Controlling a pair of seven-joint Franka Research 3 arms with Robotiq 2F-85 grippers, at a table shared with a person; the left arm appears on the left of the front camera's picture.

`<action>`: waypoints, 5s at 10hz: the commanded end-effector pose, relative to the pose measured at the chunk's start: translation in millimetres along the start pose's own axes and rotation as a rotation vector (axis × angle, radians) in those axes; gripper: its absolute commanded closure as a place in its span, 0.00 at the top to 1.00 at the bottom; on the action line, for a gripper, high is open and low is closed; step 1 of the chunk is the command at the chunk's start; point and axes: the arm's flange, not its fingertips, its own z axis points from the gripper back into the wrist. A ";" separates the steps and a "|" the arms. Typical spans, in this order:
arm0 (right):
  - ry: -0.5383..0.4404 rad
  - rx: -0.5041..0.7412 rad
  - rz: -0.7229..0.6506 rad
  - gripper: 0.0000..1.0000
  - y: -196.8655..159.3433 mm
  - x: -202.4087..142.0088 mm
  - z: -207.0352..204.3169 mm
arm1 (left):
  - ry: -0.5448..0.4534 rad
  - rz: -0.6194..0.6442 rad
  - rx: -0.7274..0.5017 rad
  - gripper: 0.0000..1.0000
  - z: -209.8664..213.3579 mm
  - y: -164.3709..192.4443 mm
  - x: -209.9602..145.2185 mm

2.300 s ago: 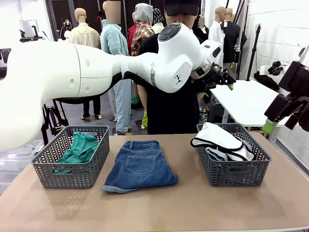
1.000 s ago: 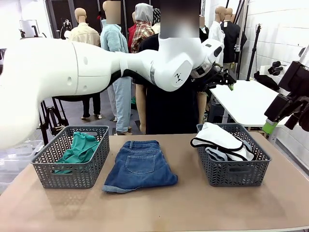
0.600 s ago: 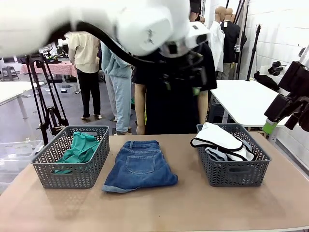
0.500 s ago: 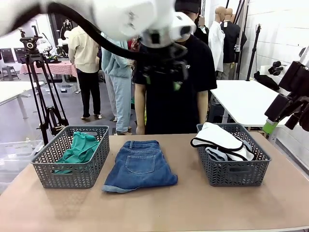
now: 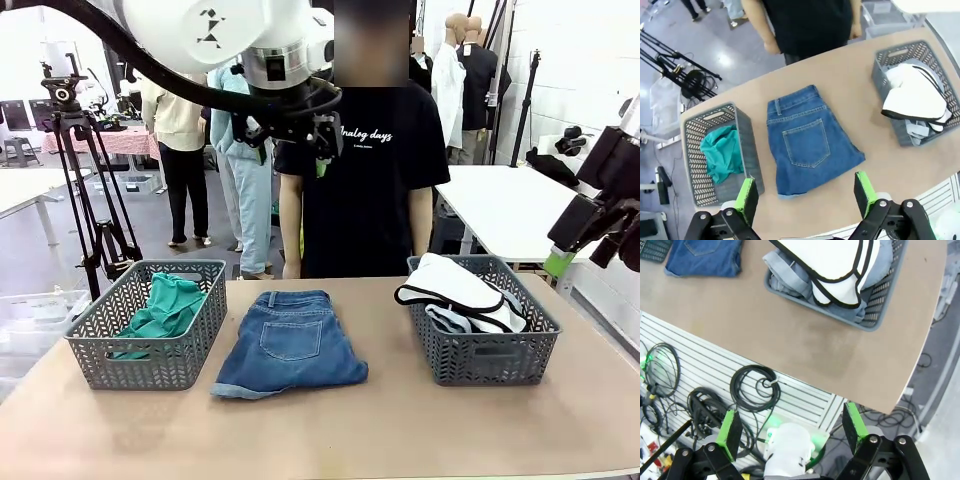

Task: Sort the tops and bottoms.
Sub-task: Lift clothes from the center of the table with your right hand.

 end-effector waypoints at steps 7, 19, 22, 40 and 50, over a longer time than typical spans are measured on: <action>-0.001 0.007 -0.002 1.00 -0.2 2.6 0.5 | 0.200 0.182 -0.192 1.00 -31.8 140.8 -88.7; -0.014 0.045 0.327 1.00 91.0 80.3 -42.2 | 0.210 0.214 -0.204 1.00 -5.9 189.9 -114.3; -0.049 0.031 0.424 1.00 136.7 136.5 -82.9 | 0.210 0.214 -0.204 1.00 -5.9 189.9 -114.3; -0.037 -0.115 0.354 1.00 225.4 237.9 -285.3 | 0.210 0.214 -0.204 1.00 -5.9 189.9 -114.3; -0.030 -0.097 0.216 1.00 199.9 260.3 -314.2 | 0.210 0.214 -0.204 1.00 -5.9 189.9 -114.3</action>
